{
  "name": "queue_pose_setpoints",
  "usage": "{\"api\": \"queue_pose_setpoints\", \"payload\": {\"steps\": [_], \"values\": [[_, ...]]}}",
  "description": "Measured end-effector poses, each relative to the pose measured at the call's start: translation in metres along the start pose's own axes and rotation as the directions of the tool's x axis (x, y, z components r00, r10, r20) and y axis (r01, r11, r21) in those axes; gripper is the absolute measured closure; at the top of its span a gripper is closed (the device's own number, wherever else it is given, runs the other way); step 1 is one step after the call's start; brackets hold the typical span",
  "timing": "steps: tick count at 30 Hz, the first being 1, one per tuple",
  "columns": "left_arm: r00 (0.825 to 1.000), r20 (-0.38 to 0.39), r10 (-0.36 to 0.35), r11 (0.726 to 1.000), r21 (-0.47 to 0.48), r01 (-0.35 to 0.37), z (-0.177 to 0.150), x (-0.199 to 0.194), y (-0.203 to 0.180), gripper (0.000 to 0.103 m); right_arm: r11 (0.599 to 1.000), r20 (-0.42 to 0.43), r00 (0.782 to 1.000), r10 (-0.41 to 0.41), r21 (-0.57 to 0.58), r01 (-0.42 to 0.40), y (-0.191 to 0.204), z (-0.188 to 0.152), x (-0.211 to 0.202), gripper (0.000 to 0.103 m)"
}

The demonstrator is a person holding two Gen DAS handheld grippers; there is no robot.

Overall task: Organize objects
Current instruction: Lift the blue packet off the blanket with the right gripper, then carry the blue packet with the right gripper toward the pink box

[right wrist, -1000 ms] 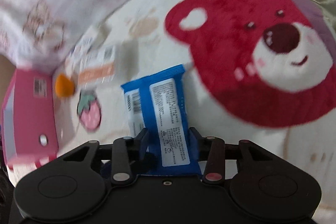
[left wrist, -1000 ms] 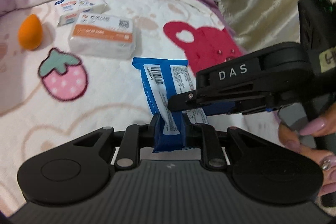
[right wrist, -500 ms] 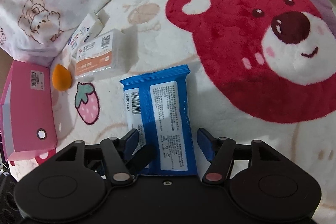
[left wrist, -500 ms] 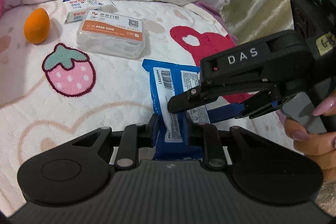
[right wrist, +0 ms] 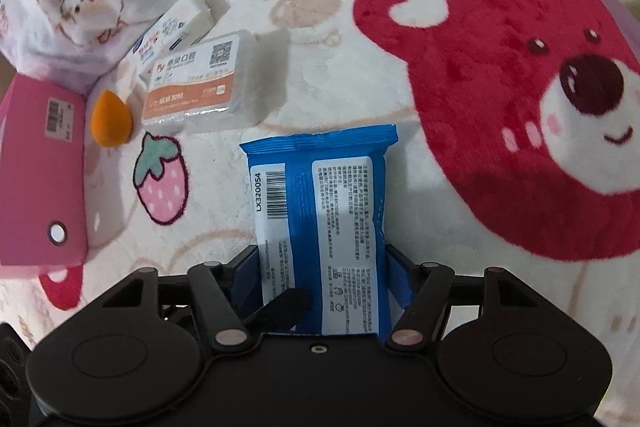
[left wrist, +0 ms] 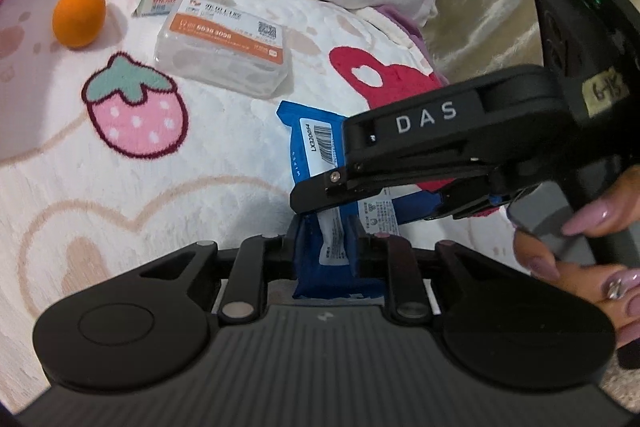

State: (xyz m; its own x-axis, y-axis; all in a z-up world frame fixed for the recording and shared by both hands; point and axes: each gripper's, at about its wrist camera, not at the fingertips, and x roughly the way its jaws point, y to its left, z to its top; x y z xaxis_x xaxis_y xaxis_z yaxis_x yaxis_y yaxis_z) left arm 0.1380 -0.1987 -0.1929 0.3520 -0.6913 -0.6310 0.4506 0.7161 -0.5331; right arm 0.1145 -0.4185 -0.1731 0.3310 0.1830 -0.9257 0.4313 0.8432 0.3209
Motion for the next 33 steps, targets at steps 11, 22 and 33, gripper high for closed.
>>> {"api": "queue_pose_setpoints", "payload": {"steps": [11, 22, 33], "values": [[1.000, 0.004, -0.008, 0.999, -0.047, 0.008, 0.001, -0.012, -0.005, 0.085, 1.000, 0.026, 1.000, 0.003, 0.000, -0.003, 0.002, -0.009, -0.012, 0.044], [0.998, -0.066, -0.003, 0.998, -0.055, 0.000, 0.014, -0.035, -0.009, 0.085, 0.998, 0.060, 0.997, 0.057, 0.006, -0.057, 0.014, -0.028, -0.028, 0.044], [0.996, -0.064, 0.061, 0.998, -0.004, -0.061, 0.013, -0.090, -0.014, 0.084, 0.982, 0.080, 0.979, 0.189, -0.031, -0.187, 0.038, -0.052, -0.043, 0.044]]}}
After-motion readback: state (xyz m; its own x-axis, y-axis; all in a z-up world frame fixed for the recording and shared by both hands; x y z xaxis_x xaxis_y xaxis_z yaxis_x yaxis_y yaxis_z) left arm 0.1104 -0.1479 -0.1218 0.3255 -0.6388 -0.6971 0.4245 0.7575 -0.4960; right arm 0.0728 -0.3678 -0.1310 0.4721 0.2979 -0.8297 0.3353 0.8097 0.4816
